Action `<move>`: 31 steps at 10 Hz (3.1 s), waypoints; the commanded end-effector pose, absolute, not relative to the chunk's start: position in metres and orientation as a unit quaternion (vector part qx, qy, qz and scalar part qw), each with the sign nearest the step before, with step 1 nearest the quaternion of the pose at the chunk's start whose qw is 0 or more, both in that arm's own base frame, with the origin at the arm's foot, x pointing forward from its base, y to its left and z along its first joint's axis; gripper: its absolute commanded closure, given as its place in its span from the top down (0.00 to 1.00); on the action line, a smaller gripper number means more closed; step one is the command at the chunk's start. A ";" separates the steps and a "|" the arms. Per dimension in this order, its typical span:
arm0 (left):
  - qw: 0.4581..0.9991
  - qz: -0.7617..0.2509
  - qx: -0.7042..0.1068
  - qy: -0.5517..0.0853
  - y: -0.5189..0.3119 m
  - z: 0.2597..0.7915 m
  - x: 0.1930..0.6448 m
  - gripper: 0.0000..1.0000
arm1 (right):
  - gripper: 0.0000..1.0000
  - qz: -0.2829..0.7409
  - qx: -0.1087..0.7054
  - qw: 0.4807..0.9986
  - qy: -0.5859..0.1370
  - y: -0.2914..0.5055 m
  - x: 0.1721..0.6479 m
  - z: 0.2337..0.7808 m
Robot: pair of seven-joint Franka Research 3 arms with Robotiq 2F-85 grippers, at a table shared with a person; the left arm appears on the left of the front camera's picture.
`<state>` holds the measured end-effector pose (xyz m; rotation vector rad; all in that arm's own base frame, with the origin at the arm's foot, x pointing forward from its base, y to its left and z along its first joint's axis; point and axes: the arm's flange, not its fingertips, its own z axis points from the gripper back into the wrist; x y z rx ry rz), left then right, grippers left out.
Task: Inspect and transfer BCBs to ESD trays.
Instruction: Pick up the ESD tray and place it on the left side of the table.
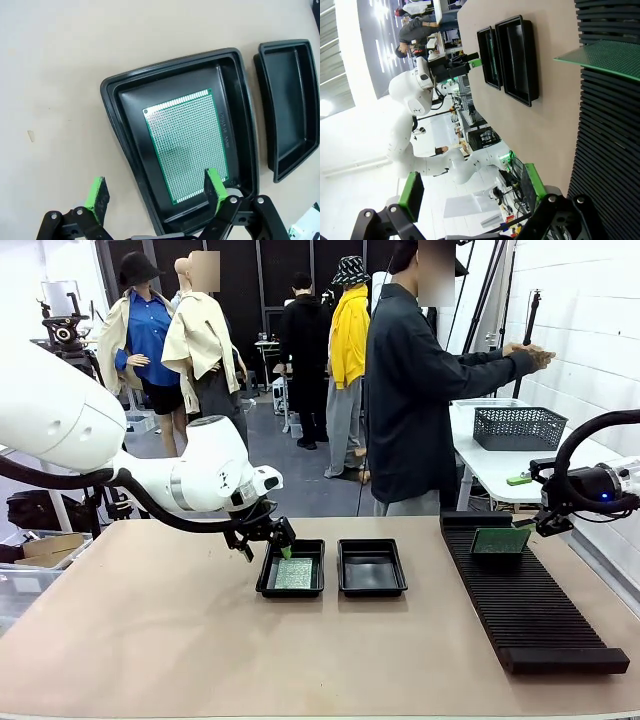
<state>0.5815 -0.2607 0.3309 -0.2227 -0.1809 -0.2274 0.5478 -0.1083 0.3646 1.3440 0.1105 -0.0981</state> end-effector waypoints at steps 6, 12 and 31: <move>0.984 -0.099 -0.122 -0.078 -0.259 0.322 0.591 0.52 | 1.00 -0.043 0.621 0.781 0.054 -0.107 0.548 0.365; 0.986 -0.099 -0.124 -0.057 -0.245 0.320 0.595 0.00 | 1.00 -0.043 0.621 0.781 0.054 -0.107 0.548 0.365; 0.987 -0.047 -0.130 -0.084 -0.069 0.324 0.584 0.00 | 1.00 -0.043 0.621 0.781 0.054 -0.107 0.548 0.365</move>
